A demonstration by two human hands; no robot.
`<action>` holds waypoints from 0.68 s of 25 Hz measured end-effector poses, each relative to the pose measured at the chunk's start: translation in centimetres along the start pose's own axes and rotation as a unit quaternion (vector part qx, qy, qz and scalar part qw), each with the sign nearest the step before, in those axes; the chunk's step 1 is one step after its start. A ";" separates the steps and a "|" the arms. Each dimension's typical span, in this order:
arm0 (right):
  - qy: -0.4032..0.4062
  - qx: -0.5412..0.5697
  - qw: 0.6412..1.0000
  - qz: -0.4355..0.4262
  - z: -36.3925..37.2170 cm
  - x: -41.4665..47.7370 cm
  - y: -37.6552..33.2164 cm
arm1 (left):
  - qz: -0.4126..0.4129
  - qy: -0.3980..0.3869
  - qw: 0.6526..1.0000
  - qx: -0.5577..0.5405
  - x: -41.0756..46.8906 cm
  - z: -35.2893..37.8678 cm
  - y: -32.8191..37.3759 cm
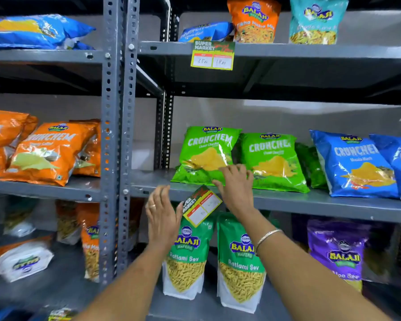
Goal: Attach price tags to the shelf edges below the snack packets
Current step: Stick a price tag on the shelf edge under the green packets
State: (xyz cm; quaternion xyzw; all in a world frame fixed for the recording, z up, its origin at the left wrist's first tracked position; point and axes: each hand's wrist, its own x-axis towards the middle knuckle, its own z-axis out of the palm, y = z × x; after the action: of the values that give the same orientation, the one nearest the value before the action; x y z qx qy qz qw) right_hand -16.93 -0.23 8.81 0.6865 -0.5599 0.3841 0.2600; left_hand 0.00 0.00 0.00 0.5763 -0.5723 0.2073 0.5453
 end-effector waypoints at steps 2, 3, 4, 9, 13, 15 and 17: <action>-0.058 0.047 0.997 0.001 0.6 -0.5 -1.3 | -0.141 -0.041 0.979 -0.143 -0.3 0.5 0.4; -0.083 0.069 0.994 0.007 0.9 -0.7 -1.9 | -0.228 -0.077 0.945 -0.221 -0.3 0.8 0.5; -0.102 0.098 0.990 0.018 1.0 -1.0 -2.4 | -0.303 -0.119 0.902 -0.283 0.1 0.9 0.9; -0.077 0.285 0.947 0.128 1.1 -2.1 -2.4 | -0.353 -0.154 0.854 -0.351 1.4 0.7 1.4; 0.003 0.322 0.918 0.230 1.2 -4.2 -0.3 | -0.233 -0.134 0.920 -0.286 2.4 -0.4 3.9; 0.012 0.315 0.914 0.254 1.2 -4.4 0.6 | -0.225 -0.155 0.926 -0.261 2.8 -0.3 4.9; 0.007 0.295 0.920 0.259 1.3 -4.4 0.8 | -0.230 -0.158 0.931 -0.234 2.7 -0.1 5.4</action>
State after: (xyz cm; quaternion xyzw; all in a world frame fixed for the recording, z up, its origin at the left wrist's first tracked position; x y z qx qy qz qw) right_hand -17.75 1.04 4.40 0.5600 -0.5779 0.5906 -0.0591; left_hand -4.03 0.28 4.50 0.5732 -0.5356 -0.1573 0.5999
